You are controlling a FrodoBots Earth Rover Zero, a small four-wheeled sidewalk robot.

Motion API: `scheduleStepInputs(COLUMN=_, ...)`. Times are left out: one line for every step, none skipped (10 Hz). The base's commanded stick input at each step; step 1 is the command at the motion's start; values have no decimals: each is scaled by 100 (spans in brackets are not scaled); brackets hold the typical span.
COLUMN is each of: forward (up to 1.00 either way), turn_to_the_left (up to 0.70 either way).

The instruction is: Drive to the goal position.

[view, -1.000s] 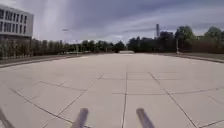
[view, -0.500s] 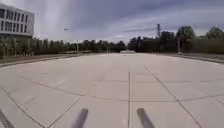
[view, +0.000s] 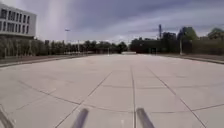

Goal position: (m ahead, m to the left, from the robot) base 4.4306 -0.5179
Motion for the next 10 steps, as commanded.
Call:
scheduleStepInputs(forward=50, turn_to_the_left=0)
scheduleStepInputs(forward=50, turn_to_the_left=0)
scheduleStepInputs(forward=50, turn_to_the_left=0)
scheduleStepInputs(forward=50, turn_to_the_left=0)
scheduleStepInputs(forward=50, turn_to_the_left=0)
scheduleStepInputs(forward=50, turn_to_the_left=0)
scheduleStepInputs(forward=50, turn_to_the_left=0)
scheduleStepInputs(forward=50, turn_to_the_left=0)
scheduleStepInputs(forward=50, turn_to_the_left=0)
scheduleStepInputs(forward=50, turn_to_the_left=0)
